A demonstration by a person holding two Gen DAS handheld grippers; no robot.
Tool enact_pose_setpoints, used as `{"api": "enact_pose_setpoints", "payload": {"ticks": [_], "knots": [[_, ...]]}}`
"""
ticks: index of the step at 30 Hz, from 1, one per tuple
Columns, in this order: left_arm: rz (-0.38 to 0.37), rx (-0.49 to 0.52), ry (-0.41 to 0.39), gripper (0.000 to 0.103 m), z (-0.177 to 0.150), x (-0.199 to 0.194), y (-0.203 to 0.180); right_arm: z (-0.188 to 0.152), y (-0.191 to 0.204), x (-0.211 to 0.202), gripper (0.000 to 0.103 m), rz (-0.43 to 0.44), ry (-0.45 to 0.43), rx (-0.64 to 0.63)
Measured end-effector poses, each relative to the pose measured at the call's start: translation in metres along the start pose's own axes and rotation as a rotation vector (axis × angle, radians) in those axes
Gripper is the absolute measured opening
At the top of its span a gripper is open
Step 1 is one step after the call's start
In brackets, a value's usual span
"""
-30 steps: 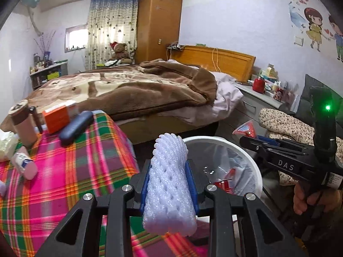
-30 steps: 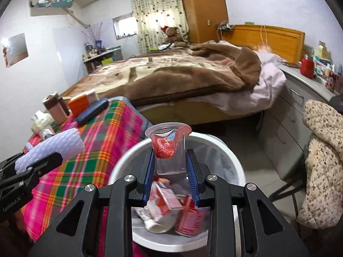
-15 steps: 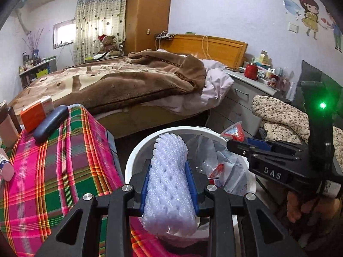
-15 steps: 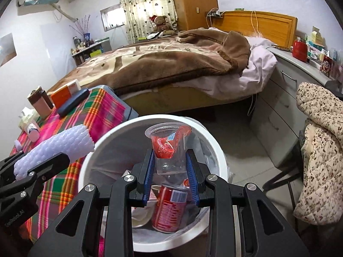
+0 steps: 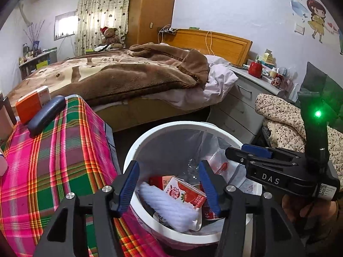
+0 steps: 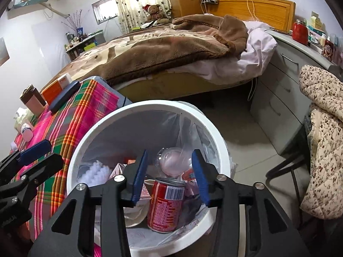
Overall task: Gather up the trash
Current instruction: 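Open both tools to drop the foam sleeve and small cup into the bin, then withdraw both tools from the bin back toward the bed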
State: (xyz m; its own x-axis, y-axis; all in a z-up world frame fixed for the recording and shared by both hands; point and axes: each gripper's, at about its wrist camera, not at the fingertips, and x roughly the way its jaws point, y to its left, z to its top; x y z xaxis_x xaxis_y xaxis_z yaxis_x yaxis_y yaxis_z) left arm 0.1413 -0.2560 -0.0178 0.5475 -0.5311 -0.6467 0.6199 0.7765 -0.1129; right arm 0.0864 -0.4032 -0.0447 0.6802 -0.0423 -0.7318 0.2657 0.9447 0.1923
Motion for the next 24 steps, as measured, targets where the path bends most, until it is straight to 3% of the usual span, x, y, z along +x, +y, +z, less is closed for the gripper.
{"api": "enact_pose_setpoints", "payload": {"ticks": [3, 12, 24], "knots": [[0.001, -0.006, -0.005, 0.064, 0.001, -0.002, 0.002, 0.001, 0.001, -0.003, 0.056, -0.004, -0.01, -0.001], [0.015, -0.057, -0.025, 0.064, 0.0, -0.019, 0.021, 0.005, 0.01, -0.014, 0.056, 0.016, -0.041, -0.005], [0.095, -0.104, -0.074, 0.064, -0.005, -0.061, 0.058, 0.008, 0.043, -0.026, 0.056, 0.064, -0.097, -0.046]]}}
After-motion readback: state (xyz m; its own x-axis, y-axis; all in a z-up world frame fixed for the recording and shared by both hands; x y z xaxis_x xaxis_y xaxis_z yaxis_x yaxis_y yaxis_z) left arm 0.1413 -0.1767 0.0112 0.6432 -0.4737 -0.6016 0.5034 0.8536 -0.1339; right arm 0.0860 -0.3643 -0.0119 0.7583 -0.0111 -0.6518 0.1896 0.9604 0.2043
